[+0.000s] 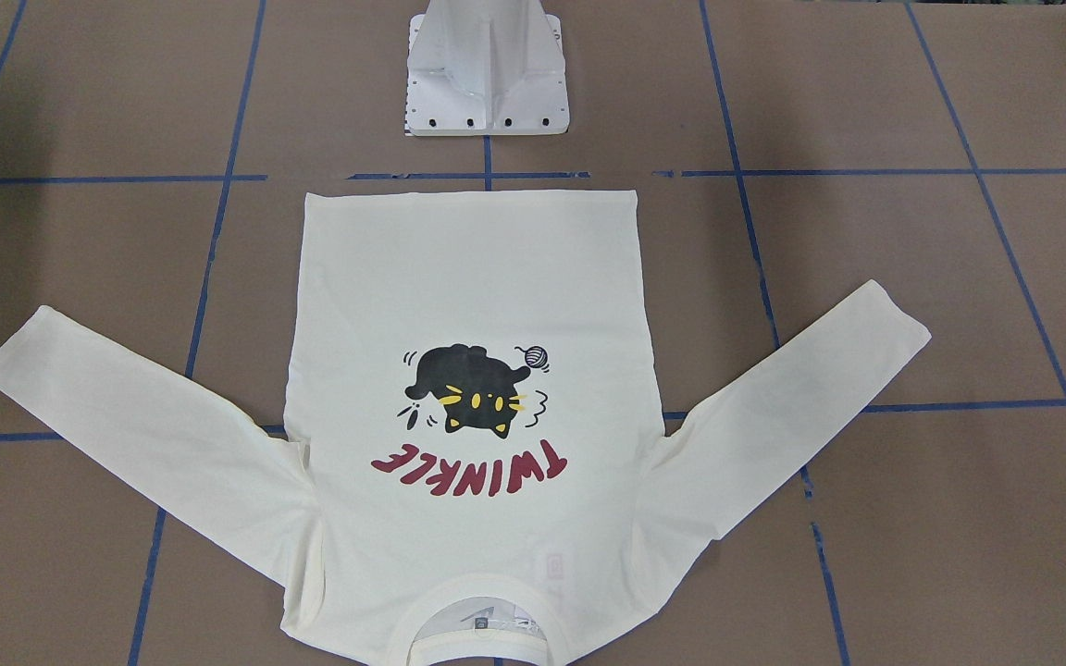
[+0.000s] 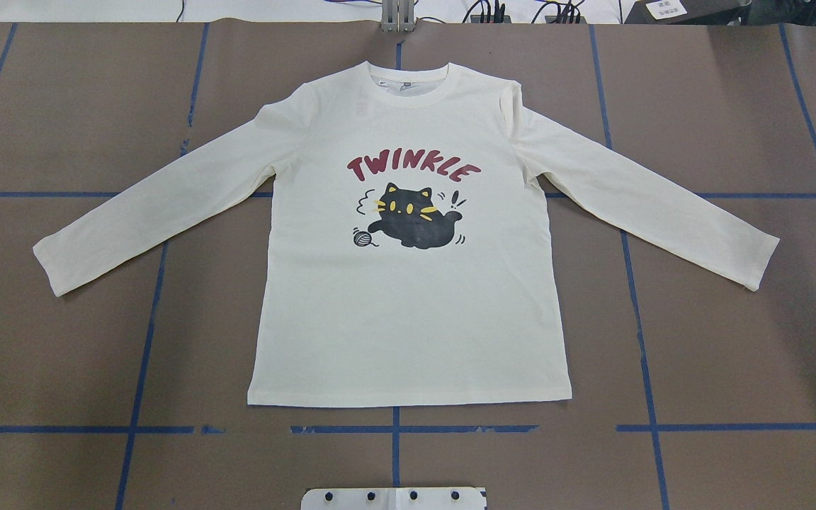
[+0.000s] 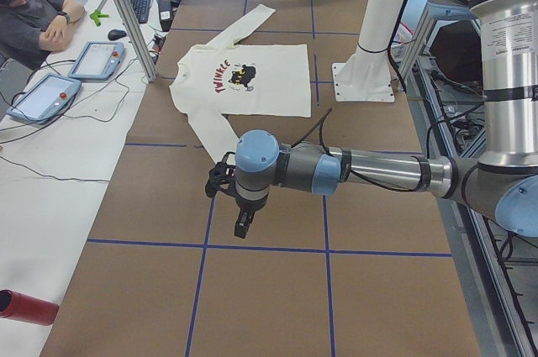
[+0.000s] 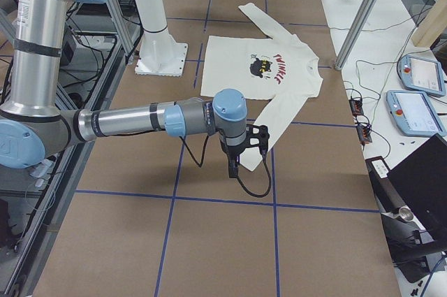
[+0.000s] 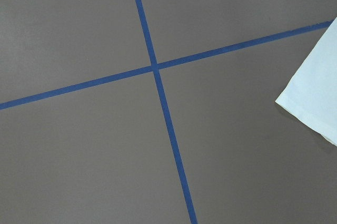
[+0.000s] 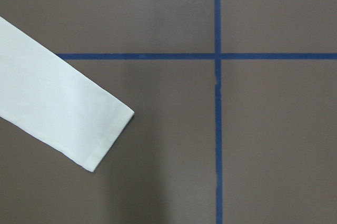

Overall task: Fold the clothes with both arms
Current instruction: 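Move the right gripper toward the sleeve cuff nearest it and grasp it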

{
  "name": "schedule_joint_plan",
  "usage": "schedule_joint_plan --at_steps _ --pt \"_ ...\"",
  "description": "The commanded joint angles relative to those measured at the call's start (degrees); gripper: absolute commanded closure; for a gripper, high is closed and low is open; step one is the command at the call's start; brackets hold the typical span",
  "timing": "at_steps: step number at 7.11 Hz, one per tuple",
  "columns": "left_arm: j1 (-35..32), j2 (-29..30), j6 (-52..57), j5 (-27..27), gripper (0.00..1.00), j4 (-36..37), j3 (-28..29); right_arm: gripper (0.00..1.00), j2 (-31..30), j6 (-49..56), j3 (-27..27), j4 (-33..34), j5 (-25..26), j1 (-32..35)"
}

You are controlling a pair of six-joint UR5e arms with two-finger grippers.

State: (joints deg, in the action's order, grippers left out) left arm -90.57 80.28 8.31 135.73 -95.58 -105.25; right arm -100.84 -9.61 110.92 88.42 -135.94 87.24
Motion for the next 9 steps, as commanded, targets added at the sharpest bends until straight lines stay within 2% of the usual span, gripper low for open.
schedule_joint_plan --at_steps 1,2,4,5,7,9 --pt "0.0 0.6 0.0 0.4 0.00 -7.0 0.8 0.00 2.7 -0.7 -1.0 -8.6 -1.7 -0.1" --pt "0.0 2.9 -0.3 0.0 0.00 -15.1 1.7 0.00 4.3 -0.8 -4.2 -12.2 -1.6 -0.1" --pt "0.0 6.4 -0.4 0.1 0.00 -29.8 7.2 0.00 4.5 -0.6 -6.7 -15.9 -1.7 0.0" --pt "0.0 6.2 -0.3 0.3 0.00 -32.4 8.6 0.00 3.8 -0.9 -7.4 -19.0 -1.8 0.0" --pt "0.0 6.1 -0.2 0.3 0.00 -32.6 8.7 0.00 2.6 -2.6 -8.9 -26.1 -1.3 -0.3" --pt "0.0 5.9 -0.2 0.3 0.00 -32.8 8.4 0.00 1.5 -16.4 -9.2 -32.8 -0.6 -4.9"
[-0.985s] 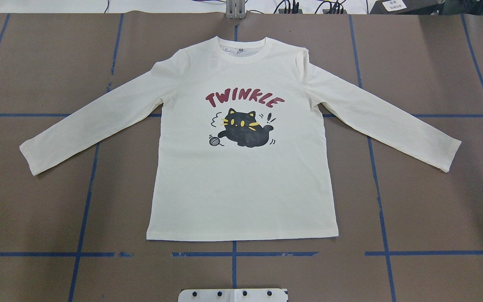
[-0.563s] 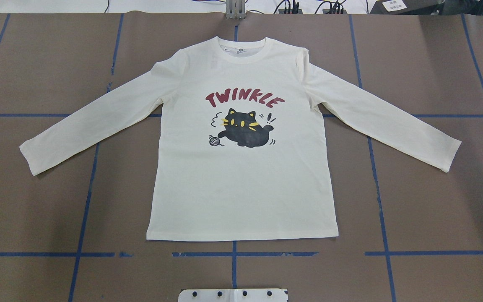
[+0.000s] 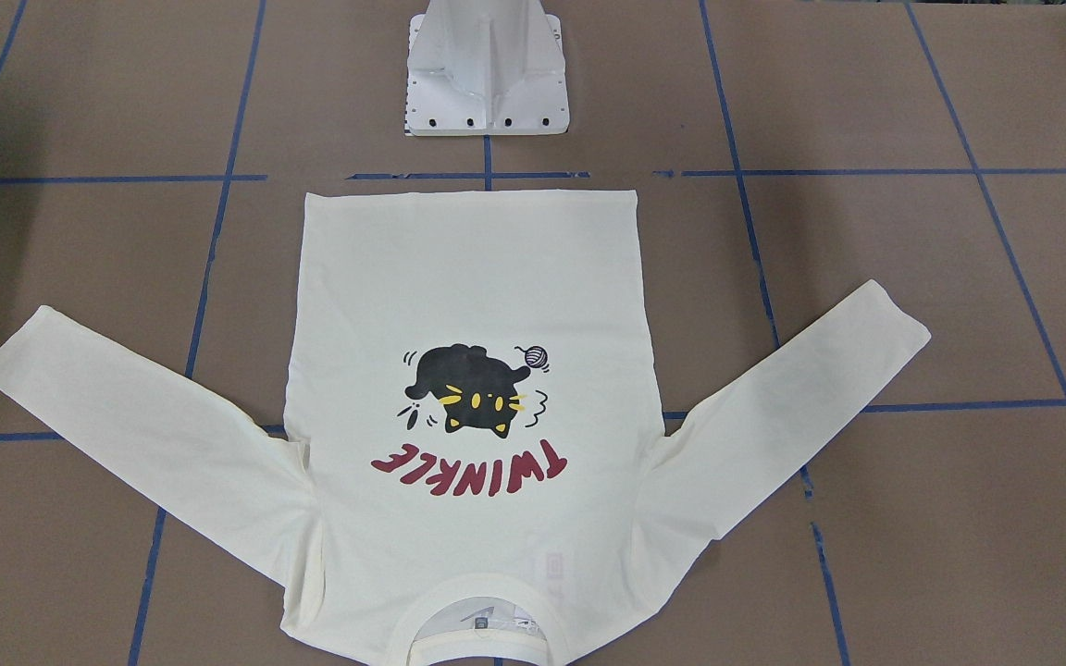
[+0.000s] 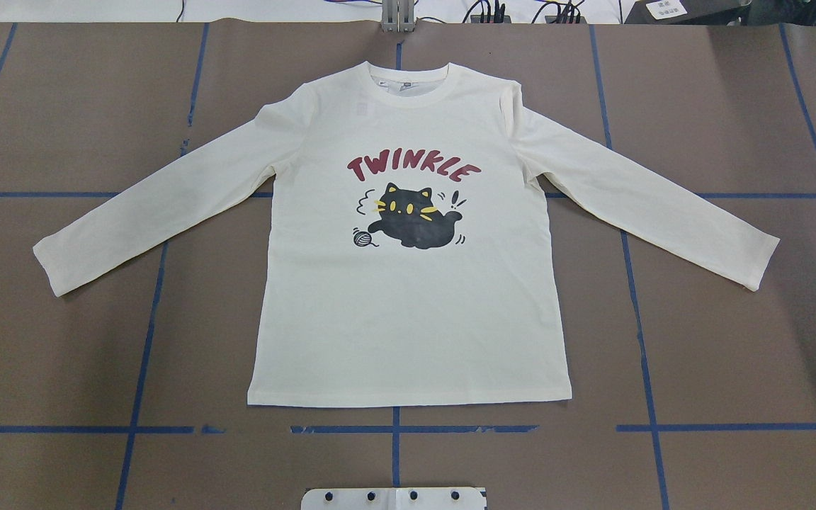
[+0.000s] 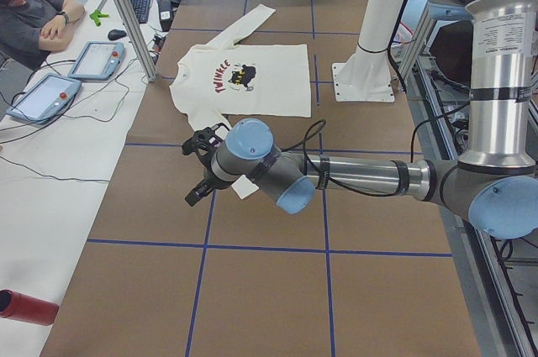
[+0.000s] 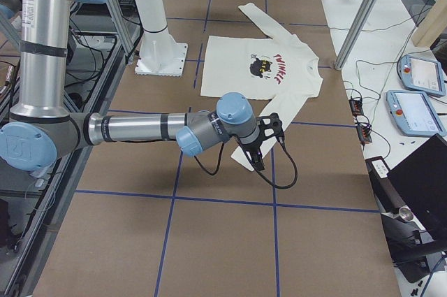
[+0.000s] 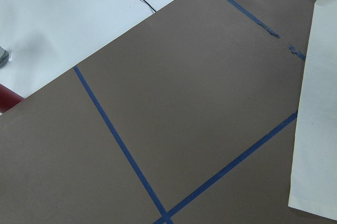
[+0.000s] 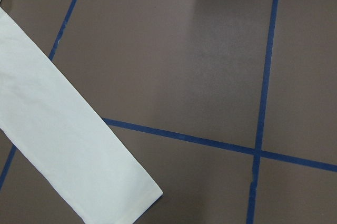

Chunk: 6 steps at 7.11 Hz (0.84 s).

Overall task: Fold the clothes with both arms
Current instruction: 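Move the right gripper toward the sleeve cuff nearest it and grasp it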

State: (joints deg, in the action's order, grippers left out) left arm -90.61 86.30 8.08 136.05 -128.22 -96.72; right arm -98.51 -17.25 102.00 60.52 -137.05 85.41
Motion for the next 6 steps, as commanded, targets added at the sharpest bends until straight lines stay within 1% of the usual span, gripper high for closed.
schedule_joint_plan --at_steps 1,2,3,4,5,6 --pt "0.0 -0.3 -0.1 0.0 0.00 -0.2 -0.2 0.00 -1.3 -18.3 -0.6 -12.5 5.1 -7.9" --pt "0.0 -0.3 -0.1 0.0 0.00 -0.3 -0.3 0.00 -2.1 -29.5 -1.0 -20.6 12.3 -14.4" --pt "0.0 -0.3 0.0 0.0 0.00 -0.2 -0.4 0.00 -2.1 -35.6 -4.0 -26.4 17.6 -19.0" --pt "-0.1 -0.5 0.0 0.1 0.00 -0.3 -0.8 0.00 -2.0 -38.1 -8.0 -31.6 22.7 -22.7" --pt "-0.1 -0.6 0.1 0.1 0.00 -0.4 -0.8 0.04 -1.6 -38.3 -11.4 -34.3 26.5 -25.3" --pt "-0.1 -0.6 0.1 0.1 0.00 -0.5 -0.8 0.21 -1.3 -38.7 -14.3 -36.2 27.3 -26.2"
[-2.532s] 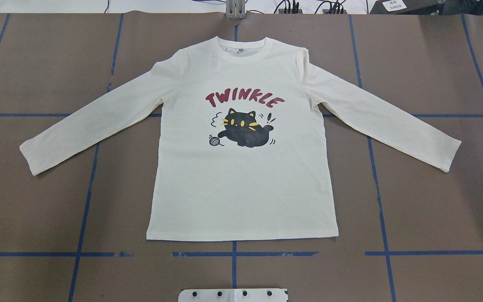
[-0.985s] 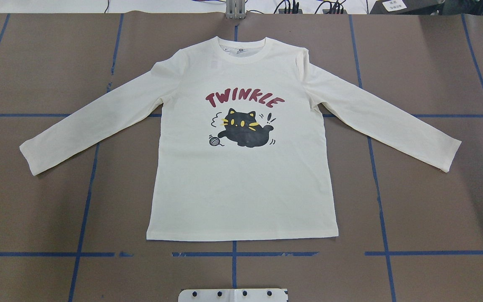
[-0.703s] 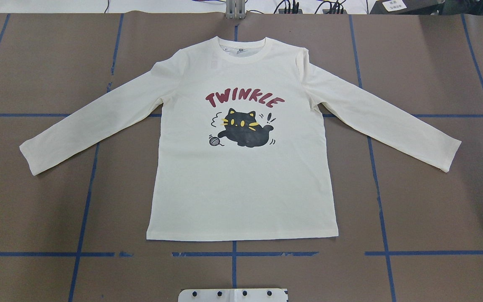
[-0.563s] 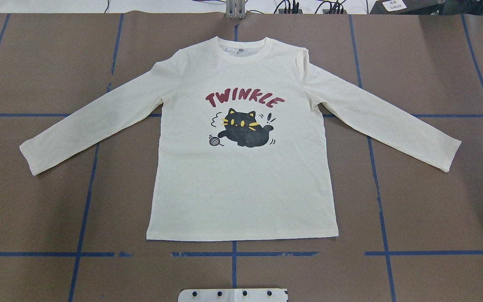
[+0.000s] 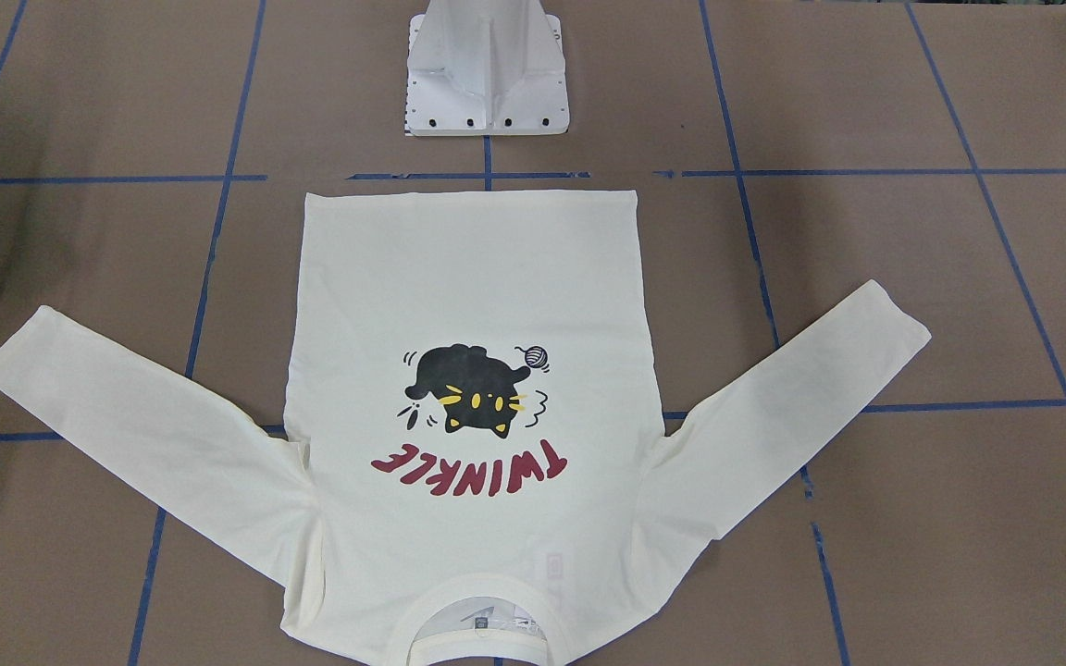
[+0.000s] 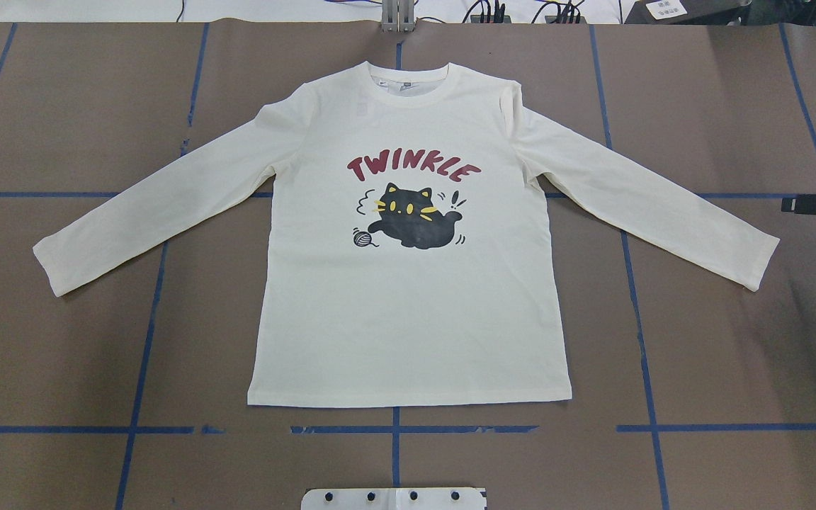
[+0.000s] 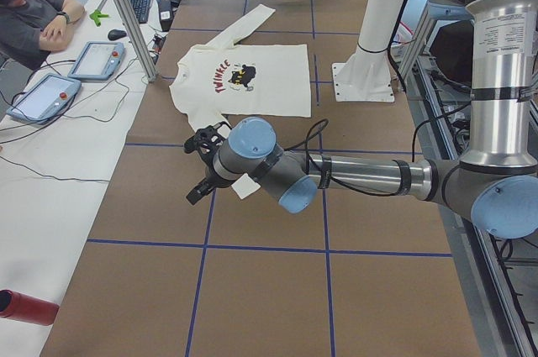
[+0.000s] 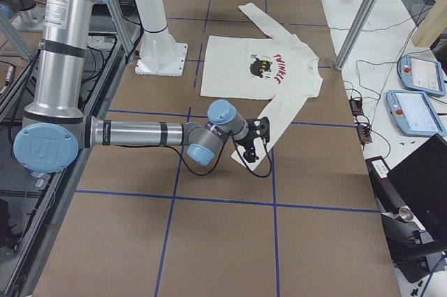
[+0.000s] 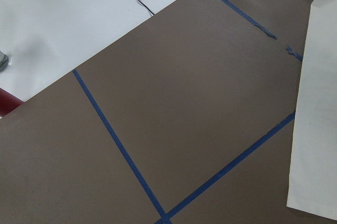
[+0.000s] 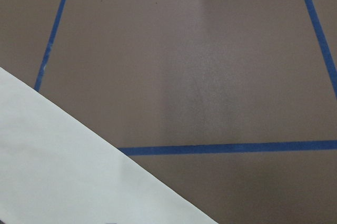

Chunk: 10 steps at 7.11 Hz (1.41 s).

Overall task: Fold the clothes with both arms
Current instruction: 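Move the right gripper toward the sleeve cuff nearest it and grasp it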

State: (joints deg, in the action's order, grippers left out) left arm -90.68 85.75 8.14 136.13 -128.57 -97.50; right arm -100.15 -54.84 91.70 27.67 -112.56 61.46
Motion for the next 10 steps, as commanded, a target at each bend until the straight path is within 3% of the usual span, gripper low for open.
schedule_joint_plan --at_steps 1,6,7,10 --pt "0.0 -0.1 0.0 0.0 0.00 -0.1 0.0 0.22 0.5 -1.0 -5.1 -3.8 3.7 -3.5" --pt "0.0 -0.1 0.0 0.0 0.00 -0.2 -0.1 0.29 4.2 -0.6 -12.2 -4.5 5.2 -6.4" --pt "0.0 -0.1 0.0 0.0 0.00 -0.2 -0.1 0.34 4.3 -0.6 -12.8 -4.7 5.2 -6.5" --pt "0.0 -0.1 0.0 0.0 0.00 -0.2 -0.1 0.35 4.4 -0.5 -12.6 -5.3 5.1 -6.6"
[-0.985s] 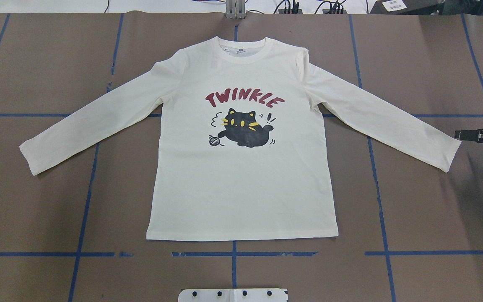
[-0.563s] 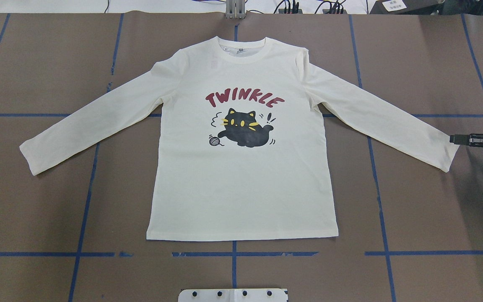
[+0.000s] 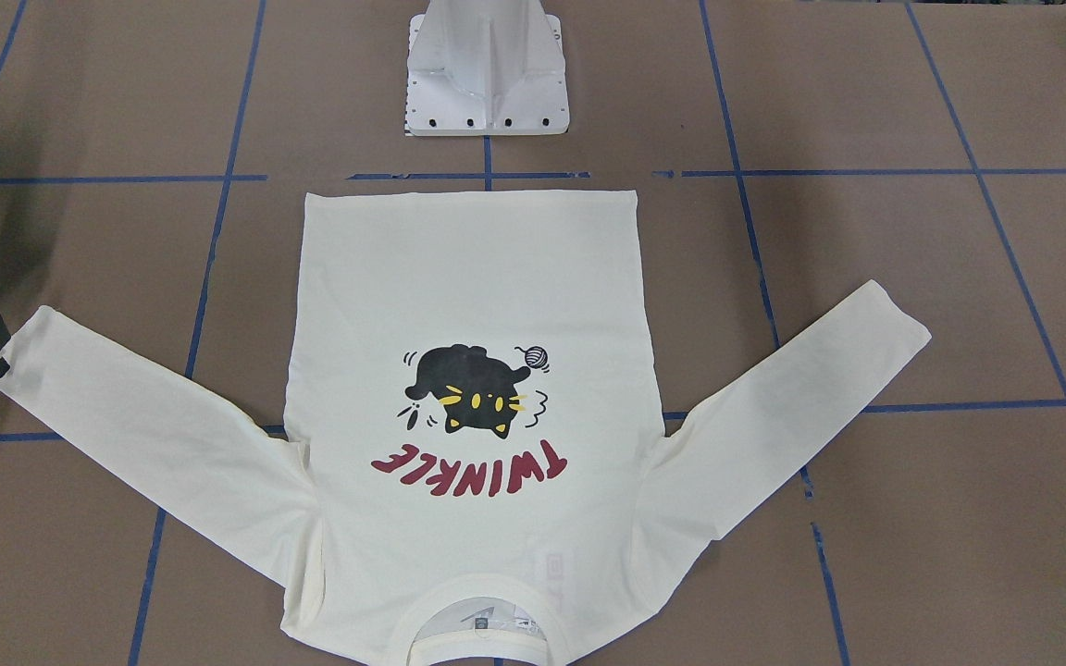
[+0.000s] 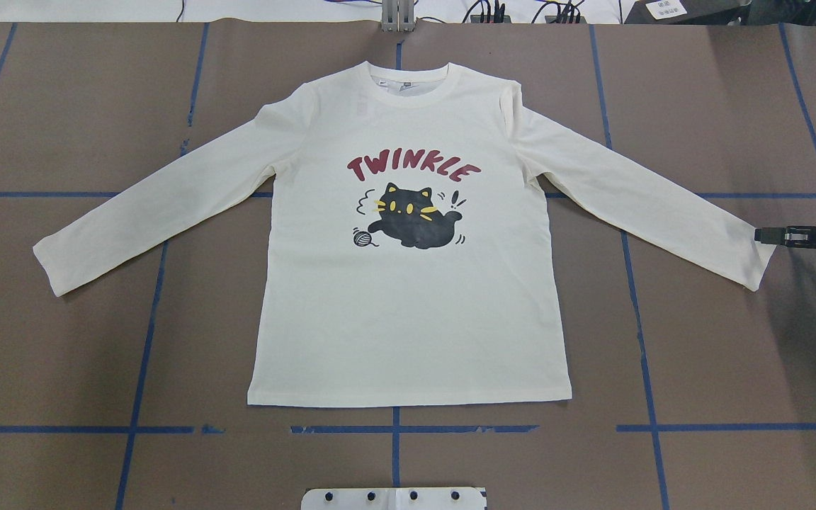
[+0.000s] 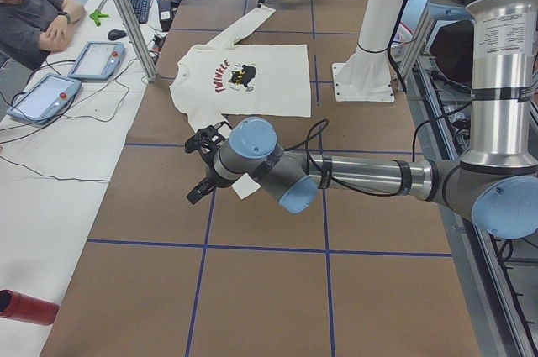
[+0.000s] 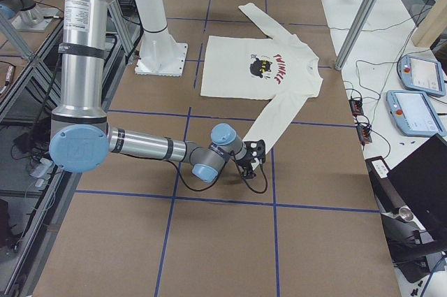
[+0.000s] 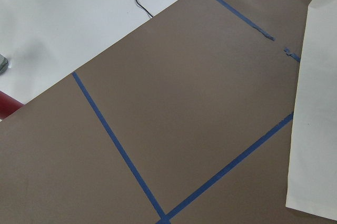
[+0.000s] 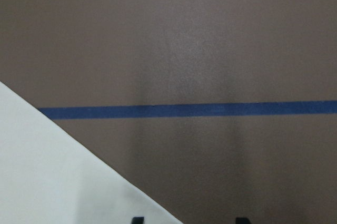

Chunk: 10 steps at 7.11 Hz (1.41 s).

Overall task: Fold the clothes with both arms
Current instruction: 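Move the right gripper toward the sleeve cuff nearest it and grasp it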

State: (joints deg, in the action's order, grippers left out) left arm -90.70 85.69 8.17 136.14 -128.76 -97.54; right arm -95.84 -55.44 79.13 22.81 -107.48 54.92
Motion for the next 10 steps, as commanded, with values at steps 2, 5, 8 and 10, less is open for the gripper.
schedule_joint_plan --at_steps 2,5,8,10 --pt "0.0 0.0 0.0 0.0 0.00 0.0 0.1 0.58 0.0 -0.4 0.1 -1.7 -0.4 -0.1" --pt "0.0 0.0 0.0 0.0 0.00 0.0 0.1 0.88 0.0 -0.4 0.4 -1.7 -0.4 -0.1" --pt "0.0 0.0 0.0 0.0 0.00 0.0 0.1 1.00 0.6 -0.5 4.5 0.5 -2.9 0.0" --pt "0.0 0.0 0.0 0.0 0.00 0.0 0.1 1.00 4.0 -0.6 15.1 18.1 -3.2 1.2"
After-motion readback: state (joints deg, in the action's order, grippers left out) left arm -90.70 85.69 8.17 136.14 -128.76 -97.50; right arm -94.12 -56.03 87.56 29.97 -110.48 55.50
